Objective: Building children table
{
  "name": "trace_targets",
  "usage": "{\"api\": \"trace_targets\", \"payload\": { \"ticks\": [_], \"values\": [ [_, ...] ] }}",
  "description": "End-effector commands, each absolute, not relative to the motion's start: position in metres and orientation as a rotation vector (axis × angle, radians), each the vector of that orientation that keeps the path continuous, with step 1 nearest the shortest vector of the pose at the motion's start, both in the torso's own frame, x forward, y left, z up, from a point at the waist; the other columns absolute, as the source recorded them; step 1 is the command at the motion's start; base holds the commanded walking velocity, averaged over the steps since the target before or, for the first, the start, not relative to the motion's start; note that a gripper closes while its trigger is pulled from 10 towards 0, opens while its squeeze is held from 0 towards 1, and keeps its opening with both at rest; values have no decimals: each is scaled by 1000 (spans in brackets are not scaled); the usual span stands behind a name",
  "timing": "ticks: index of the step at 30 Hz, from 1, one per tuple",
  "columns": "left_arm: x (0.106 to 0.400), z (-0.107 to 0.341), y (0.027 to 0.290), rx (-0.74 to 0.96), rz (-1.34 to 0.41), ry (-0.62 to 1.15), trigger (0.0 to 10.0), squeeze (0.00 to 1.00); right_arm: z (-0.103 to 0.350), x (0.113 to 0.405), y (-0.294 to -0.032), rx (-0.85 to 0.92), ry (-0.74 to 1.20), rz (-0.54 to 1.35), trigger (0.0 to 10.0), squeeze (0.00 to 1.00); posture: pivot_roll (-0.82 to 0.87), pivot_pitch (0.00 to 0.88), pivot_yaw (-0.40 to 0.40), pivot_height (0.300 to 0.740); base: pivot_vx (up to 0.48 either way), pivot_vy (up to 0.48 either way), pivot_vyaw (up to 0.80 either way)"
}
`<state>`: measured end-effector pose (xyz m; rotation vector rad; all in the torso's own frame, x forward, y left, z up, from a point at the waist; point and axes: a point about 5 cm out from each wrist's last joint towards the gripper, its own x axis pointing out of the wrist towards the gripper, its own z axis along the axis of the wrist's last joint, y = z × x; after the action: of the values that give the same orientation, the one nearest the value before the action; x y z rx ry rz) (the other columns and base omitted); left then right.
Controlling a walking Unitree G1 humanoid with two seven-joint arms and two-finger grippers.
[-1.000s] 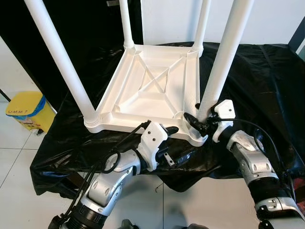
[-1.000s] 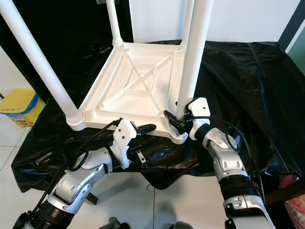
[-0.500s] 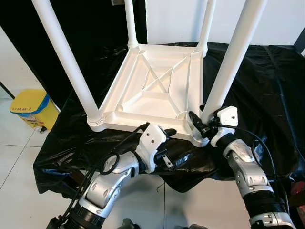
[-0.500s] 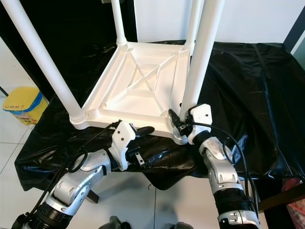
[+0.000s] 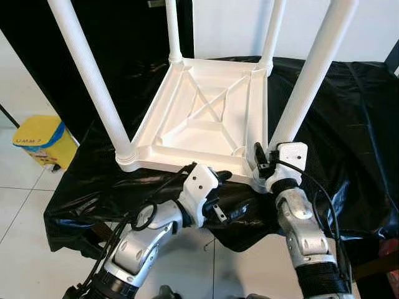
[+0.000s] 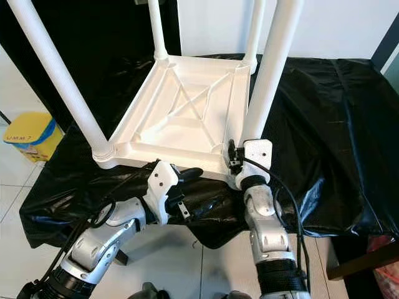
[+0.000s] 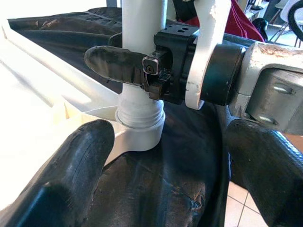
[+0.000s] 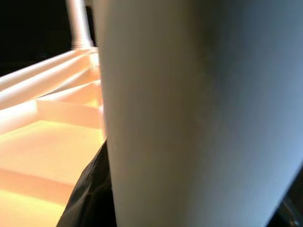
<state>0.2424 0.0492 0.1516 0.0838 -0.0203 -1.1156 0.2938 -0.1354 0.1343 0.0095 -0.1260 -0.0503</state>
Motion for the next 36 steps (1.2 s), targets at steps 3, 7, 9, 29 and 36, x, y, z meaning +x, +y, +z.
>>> {"api": "trace_targets", "payload": {
  "ticks": [3, 7, 9, 29, 36],
  "values": [
    [242, 152, 51, 101, -1128, -21, 10000, 0, 105, 284, -137, 18, 21, -145, 10000, 0, -113, 62, 6, 740, 0, 0, 0],
    [247, 153, 56, 110, -1108, -23, 10000, 0, 111, 285, -131, 33, -14, -111, 10000, 0, -114, 61, 10, 740, 0, 0, 0],
    [249, 154, 59, 122, -1103, -25, 10000, 0, 118, 285, -128, 32, -44, -91, 10000, 0, -114, 54, 11, 740, 0, 0, 0],
    [248, 153, 58, 121, -1105, -20, 10000, 0, 137, 280, -143, 40, -179, 221, 10000, 1000, -114, 67, 12, 740, 0, 0, 0],
    [246, 152, 59, 114, -1110, -11, 10000, 0, 134, 280, -159, -21, -119, 468, 10000, 0, -116, 76, 10, 740, 0, 0, 0]
  ]
}}
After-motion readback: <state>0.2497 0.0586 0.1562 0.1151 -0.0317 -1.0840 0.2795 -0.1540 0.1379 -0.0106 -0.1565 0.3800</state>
